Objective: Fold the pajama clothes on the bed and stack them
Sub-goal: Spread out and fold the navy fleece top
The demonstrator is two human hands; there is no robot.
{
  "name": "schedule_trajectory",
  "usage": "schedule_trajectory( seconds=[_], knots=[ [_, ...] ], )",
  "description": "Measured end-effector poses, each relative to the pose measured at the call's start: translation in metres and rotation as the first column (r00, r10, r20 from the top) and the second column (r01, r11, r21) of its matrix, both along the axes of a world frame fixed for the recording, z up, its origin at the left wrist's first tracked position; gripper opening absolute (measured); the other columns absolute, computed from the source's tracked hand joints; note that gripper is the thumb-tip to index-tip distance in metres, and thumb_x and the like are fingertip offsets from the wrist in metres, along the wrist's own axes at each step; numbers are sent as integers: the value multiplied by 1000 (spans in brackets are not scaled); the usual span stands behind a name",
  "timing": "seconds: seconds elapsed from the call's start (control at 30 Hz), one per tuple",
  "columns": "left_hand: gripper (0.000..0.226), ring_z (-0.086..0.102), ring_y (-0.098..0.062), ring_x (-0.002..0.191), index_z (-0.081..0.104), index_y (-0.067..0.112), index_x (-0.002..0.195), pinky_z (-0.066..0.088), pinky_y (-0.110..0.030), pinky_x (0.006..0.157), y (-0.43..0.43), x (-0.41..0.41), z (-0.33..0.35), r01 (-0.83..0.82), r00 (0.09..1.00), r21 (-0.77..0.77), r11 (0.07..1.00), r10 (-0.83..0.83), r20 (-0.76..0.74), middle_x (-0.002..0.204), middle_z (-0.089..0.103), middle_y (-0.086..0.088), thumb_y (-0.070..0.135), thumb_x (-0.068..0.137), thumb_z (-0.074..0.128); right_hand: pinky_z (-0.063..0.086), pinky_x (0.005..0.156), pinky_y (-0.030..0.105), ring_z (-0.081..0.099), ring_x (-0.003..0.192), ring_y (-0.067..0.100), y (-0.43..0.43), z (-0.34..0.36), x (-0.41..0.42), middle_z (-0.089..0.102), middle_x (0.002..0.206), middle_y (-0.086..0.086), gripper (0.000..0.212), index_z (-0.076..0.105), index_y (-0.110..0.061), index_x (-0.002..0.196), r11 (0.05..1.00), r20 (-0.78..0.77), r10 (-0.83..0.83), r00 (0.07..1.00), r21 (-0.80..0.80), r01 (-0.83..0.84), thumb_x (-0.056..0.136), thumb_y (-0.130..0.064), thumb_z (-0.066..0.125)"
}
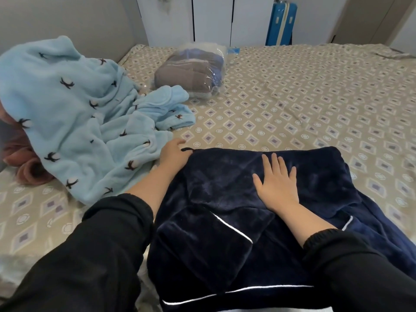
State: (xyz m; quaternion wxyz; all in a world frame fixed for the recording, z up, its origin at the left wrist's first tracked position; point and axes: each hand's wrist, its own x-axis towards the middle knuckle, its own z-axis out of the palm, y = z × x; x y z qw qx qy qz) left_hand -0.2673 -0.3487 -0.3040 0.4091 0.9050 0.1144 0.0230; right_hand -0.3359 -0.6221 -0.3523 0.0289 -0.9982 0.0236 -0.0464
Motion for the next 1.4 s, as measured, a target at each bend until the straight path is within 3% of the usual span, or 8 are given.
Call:
schedule_trajectory(
  seconds=[0.1,0.23,0.4,0.63,0.87,1.0,1.1,1.4],
  knots=[
    [46,48,-30,123,51,14,136,39,-38,100,-15,-8,8,-4,992,342,940,-38,117,133,55,-10,20,91,61,4,117,53,2,149,25,0,1,1,4,162,7,73,2,-21,154,1000,-1,-3,1000,11,3,91,-57,8],
    [43,46,-30,121,53,13,135,37,-42,102,-78,-18,41,159,853,472,867,-362,377,131,56,-10,14,92,49,2,117,53,0,149,25,1,2,0,2,162,6,72,0,-21,154,1000,-21,2,1000,28,-1,92,-57,10],
    [55,2,-25,148,10,27,154,5,-48,118,-105,-57,-15,442,845,682,582,-526,-99,162,7,-5,43,103,23,-1,118,49,-4,149,21,-5,9,0,-3,162,2,64,-2,-25,154,995,-60,56,997,86,-51,98,-52,14],
    [60,-8,-22,149,3,31,154,-7,-46,117,-97,-61,-42,330,872,698,635,-489,33,163,-2,-1,49,100,22,-3,117,45,-4,148,12,-60,18,-5,-3,161,-9,64,0,-34,153,968,-162,252,954,53,-246,95,-57,16],
    [62,-6,-22,149,2,28,154,-4,-46,118,-99,-60,-47,301,883,692,656,-465,57,163,-1,-4,49,99,21,-2,116,57,-7,148,25,-101,40,14,-5,162,5,63,4,-18,155,966,-198,-258,945,-45,255,100,-47,17],
    [62,-4,-22,149,3,27,154,-2,-46,118,-98,-61,-48,291,879,696,656,-471,76,163,1,-4,48,99,22,2,116,53,0,148,29,-27,56,20,3,161,10,63,10,-16,153,994,90,105,990,17,-107,100,-47,23],
    [63,-3,-21,149,6,26,155,-1,-45,118,-96,-61,-47,296,876,672,679,-473,92,163,3,-3,48,99,26,-2,116,52,-2,149,22,-12,39,18,5,162,1,59,10,-26,153,955,-8,295,955,-16,-295,100,-49,18],
    [56,0,-18,149,15,24,154,-2,-43,119,-94,-59,-45,308,873,613,728,-472,123,162,10,-1,40,101,27,1,116,56,-2,148,21,-119,15,28,-1,162,-1,58,8,-26,154,943,-155,-308,939,82,323,100,-46,15]
  ],
)
